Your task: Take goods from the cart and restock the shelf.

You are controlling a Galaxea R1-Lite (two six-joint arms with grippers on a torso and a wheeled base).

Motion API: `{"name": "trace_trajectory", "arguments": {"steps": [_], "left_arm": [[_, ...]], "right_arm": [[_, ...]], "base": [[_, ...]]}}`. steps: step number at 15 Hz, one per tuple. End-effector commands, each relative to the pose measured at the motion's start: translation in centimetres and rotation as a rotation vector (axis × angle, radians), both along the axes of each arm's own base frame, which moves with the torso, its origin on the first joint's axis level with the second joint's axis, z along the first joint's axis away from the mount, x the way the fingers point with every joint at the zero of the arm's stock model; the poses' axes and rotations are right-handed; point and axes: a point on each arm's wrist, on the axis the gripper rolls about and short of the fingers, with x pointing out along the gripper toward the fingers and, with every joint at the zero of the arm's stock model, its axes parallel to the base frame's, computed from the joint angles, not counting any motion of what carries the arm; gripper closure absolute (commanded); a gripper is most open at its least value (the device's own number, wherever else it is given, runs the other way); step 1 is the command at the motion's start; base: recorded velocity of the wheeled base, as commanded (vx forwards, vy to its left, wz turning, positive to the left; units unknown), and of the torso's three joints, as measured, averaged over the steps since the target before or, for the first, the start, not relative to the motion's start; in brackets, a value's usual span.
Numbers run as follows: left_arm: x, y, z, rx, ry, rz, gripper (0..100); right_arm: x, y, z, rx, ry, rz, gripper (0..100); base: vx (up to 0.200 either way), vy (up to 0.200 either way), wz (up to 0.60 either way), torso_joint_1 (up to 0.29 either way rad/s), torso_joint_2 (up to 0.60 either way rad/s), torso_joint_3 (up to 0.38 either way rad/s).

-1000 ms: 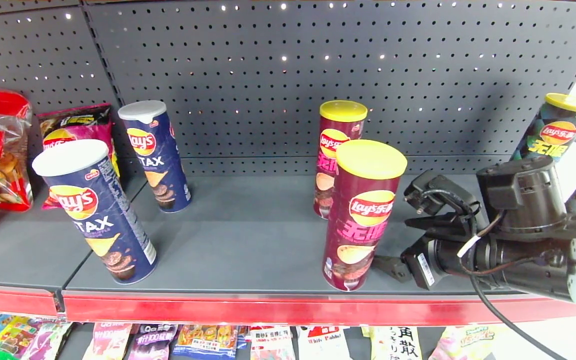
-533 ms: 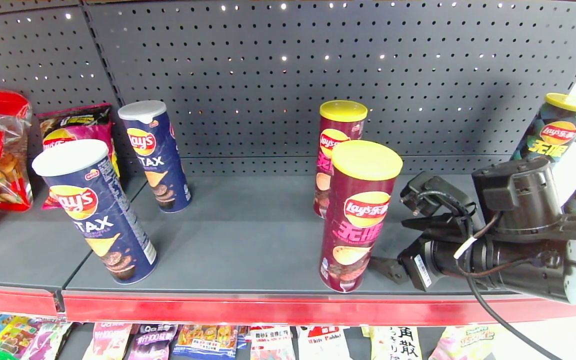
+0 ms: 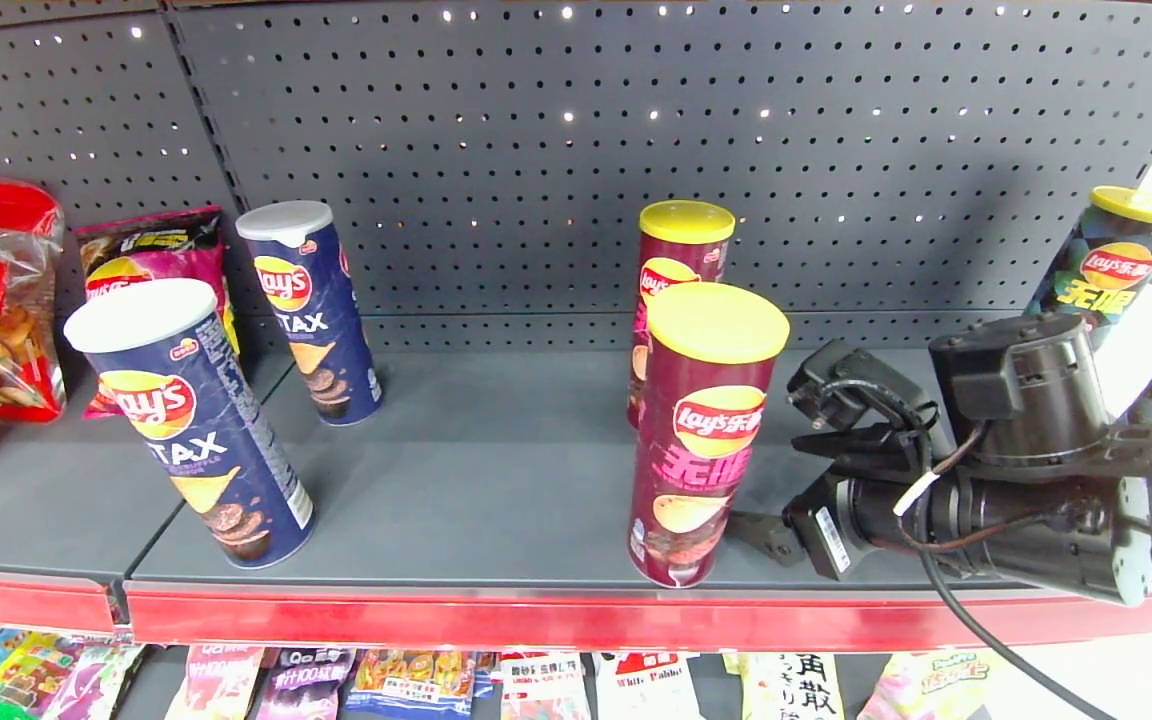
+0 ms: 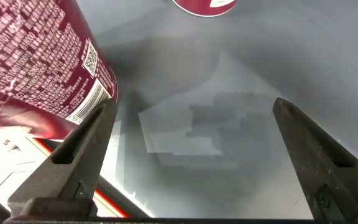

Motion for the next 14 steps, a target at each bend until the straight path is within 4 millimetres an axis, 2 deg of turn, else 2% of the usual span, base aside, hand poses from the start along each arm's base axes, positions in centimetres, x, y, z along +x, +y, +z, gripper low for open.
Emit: {"name": "trace_trajectory", "arguments": {"steps": [1,14], "left_arm": [[0.00,0.00,0.00,0.000,-0.001,0.001,0],[0.00,0.00,0.00,0.000,-0.001,0.002,0]], "right_arm": [[-0.08,0.15,0.00,0.000,0.000,0.007,0],[-0.04,0.88,0.29,0.009,-0.009,0.027,0]], "base": [[0.000,0.000,0.00,0.000,0.00,0.000],[0.000,0.000,0.00,0.000,0.00,0.000]]}}
